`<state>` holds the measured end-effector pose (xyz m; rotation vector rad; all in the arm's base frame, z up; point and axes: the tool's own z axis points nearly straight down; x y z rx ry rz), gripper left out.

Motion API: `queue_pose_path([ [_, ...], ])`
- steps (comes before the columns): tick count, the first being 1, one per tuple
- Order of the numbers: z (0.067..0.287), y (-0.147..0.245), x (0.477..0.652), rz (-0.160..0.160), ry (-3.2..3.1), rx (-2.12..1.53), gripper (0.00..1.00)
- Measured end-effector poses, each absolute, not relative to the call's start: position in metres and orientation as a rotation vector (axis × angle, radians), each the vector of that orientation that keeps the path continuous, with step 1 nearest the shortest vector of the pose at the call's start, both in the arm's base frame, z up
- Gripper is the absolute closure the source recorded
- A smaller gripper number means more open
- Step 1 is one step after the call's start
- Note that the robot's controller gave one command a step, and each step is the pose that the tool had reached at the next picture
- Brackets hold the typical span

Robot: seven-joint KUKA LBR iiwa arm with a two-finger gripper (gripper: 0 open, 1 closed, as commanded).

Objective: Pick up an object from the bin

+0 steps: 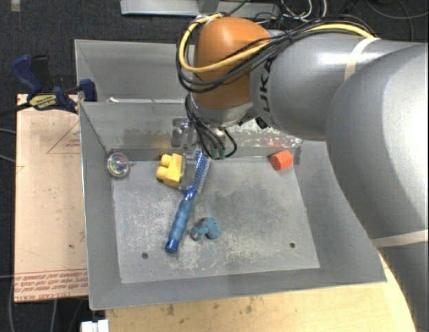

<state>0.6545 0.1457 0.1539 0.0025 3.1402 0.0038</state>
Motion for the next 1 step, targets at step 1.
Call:
queue_pose_path([
  [1, 0.1539, 0.1456, 0.6545, 0.004, 3.140, 0.003, 1.00],
])
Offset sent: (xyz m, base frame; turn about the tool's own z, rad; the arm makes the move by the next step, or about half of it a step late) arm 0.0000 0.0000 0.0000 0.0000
